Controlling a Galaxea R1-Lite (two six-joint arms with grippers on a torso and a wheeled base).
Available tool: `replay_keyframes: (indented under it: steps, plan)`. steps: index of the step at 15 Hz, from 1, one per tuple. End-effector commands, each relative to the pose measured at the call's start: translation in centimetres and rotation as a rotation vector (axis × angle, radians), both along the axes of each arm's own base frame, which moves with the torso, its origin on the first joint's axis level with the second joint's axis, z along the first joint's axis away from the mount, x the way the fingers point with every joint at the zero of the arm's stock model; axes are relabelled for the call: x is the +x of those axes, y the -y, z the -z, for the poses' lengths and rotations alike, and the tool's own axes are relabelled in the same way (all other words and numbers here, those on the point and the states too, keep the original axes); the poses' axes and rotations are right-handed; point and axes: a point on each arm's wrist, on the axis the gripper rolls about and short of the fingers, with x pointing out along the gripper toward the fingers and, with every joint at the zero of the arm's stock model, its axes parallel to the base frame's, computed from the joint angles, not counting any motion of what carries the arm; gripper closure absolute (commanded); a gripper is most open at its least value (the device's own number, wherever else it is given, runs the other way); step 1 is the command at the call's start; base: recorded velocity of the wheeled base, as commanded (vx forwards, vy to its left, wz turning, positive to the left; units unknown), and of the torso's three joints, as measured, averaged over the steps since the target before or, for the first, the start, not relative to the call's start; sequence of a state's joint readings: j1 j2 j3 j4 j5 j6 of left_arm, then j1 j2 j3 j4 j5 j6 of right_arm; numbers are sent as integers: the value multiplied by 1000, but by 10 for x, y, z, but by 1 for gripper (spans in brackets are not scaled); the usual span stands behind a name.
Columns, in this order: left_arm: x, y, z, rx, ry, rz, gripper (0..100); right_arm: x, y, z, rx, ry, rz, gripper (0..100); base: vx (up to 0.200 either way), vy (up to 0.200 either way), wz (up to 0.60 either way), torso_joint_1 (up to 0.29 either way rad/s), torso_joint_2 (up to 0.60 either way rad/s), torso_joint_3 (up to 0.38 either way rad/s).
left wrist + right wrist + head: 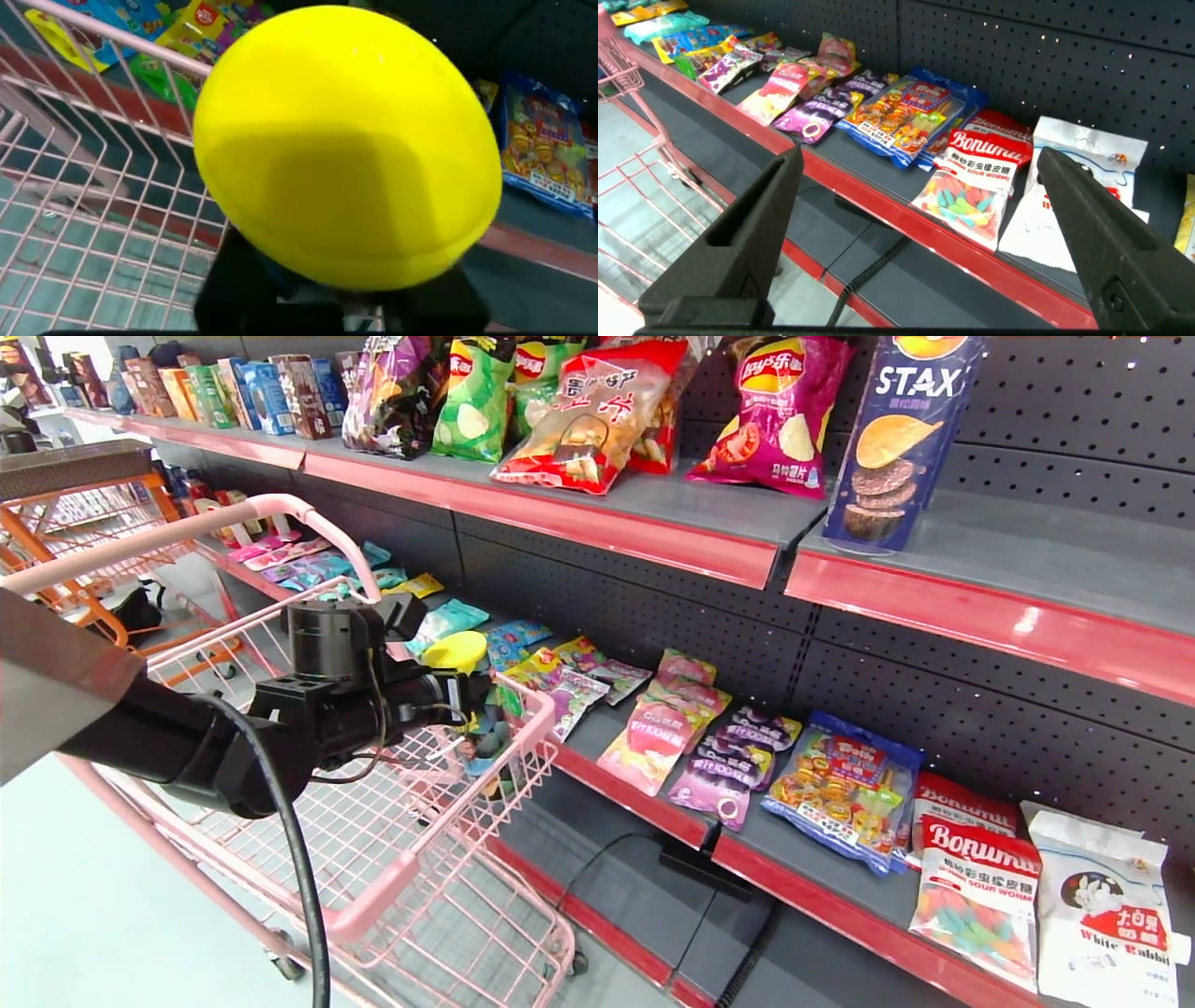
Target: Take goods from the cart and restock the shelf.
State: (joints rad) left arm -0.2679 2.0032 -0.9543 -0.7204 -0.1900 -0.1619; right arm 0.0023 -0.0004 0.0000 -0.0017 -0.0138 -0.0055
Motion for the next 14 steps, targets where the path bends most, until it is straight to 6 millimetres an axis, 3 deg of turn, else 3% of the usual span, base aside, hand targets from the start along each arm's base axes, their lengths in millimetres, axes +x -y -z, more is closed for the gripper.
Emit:
replay_keyframes:
  steps: [1,3,6,8,10,12,14]
  plan:
    - [-6,-2,-12,-3,24,-16,100,0,0,0,-1,-1,-1,0,0,0,0,0,0,0]
    - [-22,-6,-35,-7,34,-18,100,0,0,0,-1,-1,-1,0,0,0,0,0,0,0]
    - [-73,-24,-100,-22,84,-29,100,0,0,0,-1,-1,-1,0,0,0,0,0,0,0]
    - [-129,-46,-146,-37,145,-58,100,0,0,0,-2,-1,-1,0,0,0,0,0,0,0]
    - [-208,-65,-178,-49,211,-62,100,0,0,0,-1,-1,-1,0,0,0,0,0,0,0]
    - [-278,-80,-187,-58,253,-60,100,0,0,0,-2,-1,-1,0,0,0,0,0,0,0]
    - [-320,-90,-184,-58,303,-61,100,0,0,0,-2,-1,1,0,0,0,0,0,0,0]
